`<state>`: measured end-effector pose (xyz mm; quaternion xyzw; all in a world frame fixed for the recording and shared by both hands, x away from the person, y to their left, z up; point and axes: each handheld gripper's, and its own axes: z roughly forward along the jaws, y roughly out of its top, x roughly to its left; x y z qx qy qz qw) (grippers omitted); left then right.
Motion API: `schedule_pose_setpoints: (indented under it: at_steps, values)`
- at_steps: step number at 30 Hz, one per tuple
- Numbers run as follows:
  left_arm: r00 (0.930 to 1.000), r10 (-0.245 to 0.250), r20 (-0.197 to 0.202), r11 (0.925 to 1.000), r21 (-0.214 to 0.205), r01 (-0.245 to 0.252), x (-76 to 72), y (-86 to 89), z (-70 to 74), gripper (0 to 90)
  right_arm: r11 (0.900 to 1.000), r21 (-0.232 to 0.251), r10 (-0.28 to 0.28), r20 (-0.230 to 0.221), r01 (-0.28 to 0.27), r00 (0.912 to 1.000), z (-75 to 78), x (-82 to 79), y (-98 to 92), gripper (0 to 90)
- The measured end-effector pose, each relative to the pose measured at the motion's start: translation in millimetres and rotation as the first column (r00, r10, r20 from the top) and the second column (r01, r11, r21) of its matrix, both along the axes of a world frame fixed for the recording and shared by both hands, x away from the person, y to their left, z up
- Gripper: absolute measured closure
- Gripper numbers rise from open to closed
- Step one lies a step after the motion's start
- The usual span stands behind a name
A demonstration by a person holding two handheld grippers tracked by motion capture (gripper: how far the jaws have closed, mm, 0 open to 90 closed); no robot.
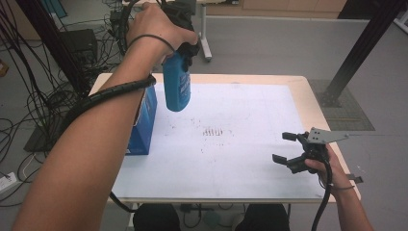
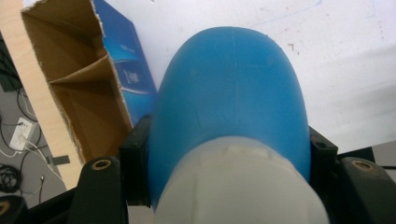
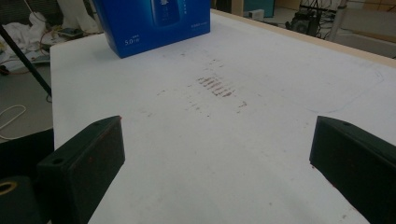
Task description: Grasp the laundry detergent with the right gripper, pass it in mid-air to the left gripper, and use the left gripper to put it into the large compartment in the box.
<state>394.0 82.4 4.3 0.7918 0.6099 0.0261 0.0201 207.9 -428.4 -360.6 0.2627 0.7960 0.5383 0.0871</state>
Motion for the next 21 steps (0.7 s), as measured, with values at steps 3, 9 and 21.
schedule_pose_setpoints:
  at_steps: [3,9,21]
  values:
    - [0.9998,0.021,-0.002,0.9998,0.001,-0.021,3.2,6.4,-0.5,37.7,1.0,-0.001,0.0,-0.003,0.0,1.0,-1.0,0.3,0.5,3.1]
    - [0.9974,0.072,-0.005,0.9974,-0.005,-0.072,8.9,23.7,-0.3,37.7,1.0,0.001,-0.001,-0.005,0.001,1.0,-1.7,0.2,1.0,3.2]
    - [0.9836,0.18,-0.005,0.9835,-0.012,-0.181,15.1,65.7,4.6,37.7,0.9997,0.023,-0.003,0.006,0.002,1.0,-1.9,1.0,-0.3,3.0]
